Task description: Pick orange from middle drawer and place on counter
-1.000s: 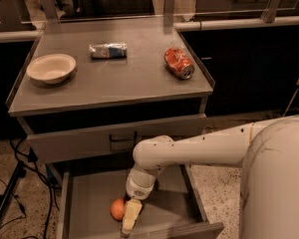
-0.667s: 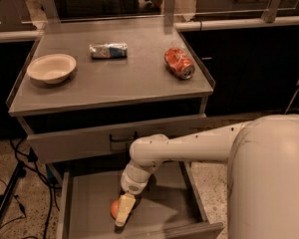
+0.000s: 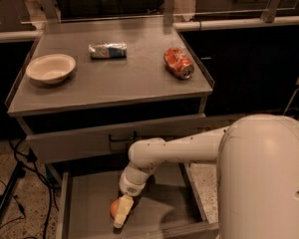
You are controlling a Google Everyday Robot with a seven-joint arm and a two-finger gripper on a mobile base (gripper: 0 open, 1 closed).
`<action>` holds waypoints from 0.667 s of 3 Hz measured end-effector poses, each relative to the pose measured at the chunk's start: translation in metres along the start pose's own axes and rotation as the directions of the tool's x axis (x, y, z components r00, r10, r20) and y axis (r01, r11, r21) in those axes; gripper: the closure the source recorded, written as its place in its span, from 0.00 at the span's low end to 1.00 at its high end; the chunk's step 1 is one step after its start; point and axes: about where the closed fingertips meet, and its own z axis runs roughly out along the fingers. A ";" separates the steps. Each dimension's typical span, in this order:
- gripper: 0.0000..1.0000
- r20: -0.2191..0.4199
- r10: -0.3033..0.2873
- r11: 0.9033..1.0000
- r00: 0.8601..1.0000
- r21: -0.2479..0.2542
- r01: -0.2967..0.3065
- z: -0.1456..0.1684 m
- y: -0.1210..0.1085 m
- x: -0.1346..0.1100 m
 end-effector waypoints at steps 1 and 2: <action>0.00 0.014 -0.009 1.000 1.000 -0.006 0.009 0.016 -0.013 -0.004; 0.00 0.028 -0.003 1.000 1.000 -0.019 0.003 0.030 -0.015 -0.002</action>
Offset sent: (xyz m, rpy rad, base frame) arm 0.0117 0.0174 -0.0415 0.0464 0.0243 -0.0034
